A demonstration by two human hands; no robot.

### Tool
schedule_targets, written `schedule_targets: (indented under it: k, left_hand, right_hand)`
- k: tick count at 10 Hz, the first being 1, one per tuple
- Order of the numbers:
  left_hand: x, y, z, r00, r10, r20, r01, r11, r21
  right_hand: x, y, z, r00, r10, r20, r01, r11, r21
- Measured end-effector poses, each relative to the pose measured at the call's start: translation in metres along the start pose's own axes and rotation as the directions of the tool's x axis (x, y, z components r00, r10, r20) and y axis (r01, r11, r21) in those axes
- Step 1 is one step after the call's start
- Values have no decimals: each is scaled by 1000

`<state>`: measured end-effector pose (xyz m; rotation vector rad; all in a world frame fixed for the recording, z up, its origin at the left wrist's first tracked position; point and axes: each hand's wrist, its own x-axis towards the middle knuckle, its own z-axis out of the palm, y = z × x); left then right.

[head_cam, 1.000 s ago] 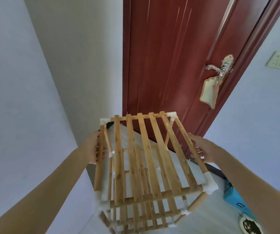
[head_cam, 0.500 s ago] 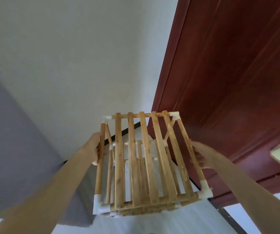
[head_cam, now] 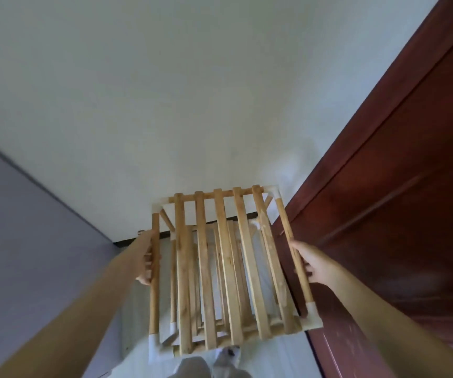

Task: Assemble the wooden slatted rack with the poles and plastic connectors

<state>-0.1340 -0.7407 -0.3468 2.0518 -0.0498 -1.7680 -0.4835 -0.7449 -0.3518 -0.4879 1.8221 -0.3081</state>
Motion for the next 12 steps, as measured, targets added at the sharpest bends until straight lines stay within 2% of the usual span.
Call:
schedule_targets:
  k: [2, 4, 5, 9, 11, 12]
  left_hand:
    - [66, 34, 31, 995, -101, -11, 100, 992, -75]
    - [138, 59, 59, 993, -117, -8, 115, 988, -106]
    - [171, 66, 71, 991, -137, -13, 133, 981, -142]
    - [267, 77, 93, 986, -129, -108, 101, 967, -233]
    - [271, 83, 93, 993, -53, -107, 38, 989, -142]
    - [253, 77, 91, 996, 33, -80, -44, 990, -133]
  right_hand:
    - [90, -56, 9, 995, 70, 76, -63, 995, -83]
    - [167, -82, 30, 971, 230, 60, -217, 961, -169]
    - [200, -89, 35, 958, 268, 100, -250, 954, -167]
    - [297, -103, 66, 946, 295, 134, -274, 948, -161]
    - [308, -112, 67, 945, 273, 180, -250, 958, -138]
    - [288, -109, 63, 959, 195, 203, -182, 980, -81]
